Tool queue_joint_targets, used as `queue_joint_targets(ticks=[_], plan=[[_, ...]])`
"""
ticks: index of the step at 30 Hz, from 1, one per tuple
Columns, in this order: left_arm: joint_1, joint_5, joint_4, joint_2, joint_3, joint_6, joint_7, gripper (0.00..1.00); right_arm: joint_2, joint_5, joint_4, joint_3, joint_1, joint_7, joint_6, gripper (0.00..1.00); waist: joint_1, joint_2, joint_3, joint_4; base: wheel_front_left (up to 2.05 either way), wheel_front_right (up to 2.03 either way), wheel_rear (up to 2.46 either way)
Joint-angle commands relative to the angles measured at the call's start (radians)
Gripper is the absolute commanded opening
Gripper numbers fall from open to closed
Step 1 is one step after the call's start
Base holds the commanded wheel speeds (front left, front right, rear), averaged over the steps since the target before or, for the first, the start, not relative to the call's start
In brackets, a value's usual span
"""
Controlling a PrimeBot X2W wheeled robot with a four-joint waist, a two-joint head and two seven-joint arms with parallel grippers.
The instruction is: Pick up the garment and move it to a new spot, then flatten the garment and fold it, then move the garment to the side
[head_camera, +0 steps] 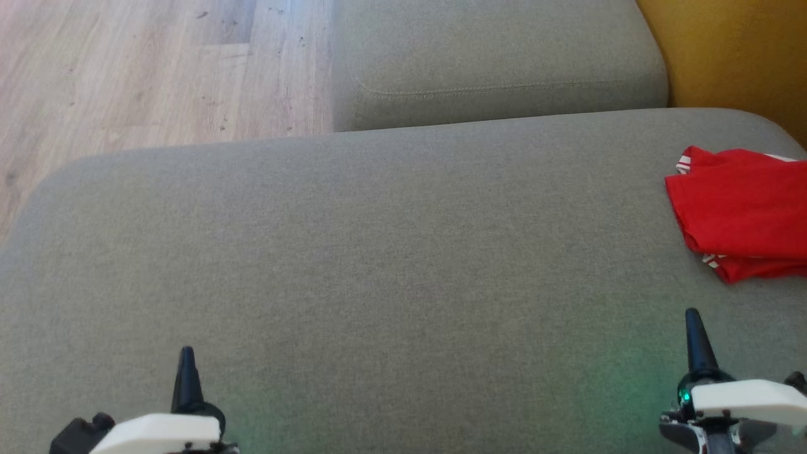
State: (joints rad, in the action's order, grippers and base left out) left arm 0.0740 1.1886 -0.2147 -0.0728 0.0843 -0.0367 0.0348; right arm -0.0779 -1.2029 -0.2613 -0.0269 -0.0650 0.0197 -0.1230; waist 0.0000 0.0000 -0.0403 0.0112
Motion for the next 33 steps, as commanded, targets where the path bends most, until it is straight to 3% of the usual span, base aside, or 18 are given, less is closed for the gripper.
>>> queue_joint_targets(ticks=[1,33], plan=[[-0.063,0.033,0.024,-0.011,-0.042,-0.012,-0.007,0.00,-0.006,-0.032,0.030,0.004,0.073,-0.009,-0.005,0.00,0.0000,0.0000,0.002,-0.001,0.00,0.00,0.00],[-0.161,0.389,-0.020,-0.008,-0.139,-0.081,-0.098,0.00,0.010,-0.362,0.020,-0.055,0.156,-0.100,-0.007,0.00,0.0000,0.0000,0.037,-0.010,0.00,0.00,0.00]])
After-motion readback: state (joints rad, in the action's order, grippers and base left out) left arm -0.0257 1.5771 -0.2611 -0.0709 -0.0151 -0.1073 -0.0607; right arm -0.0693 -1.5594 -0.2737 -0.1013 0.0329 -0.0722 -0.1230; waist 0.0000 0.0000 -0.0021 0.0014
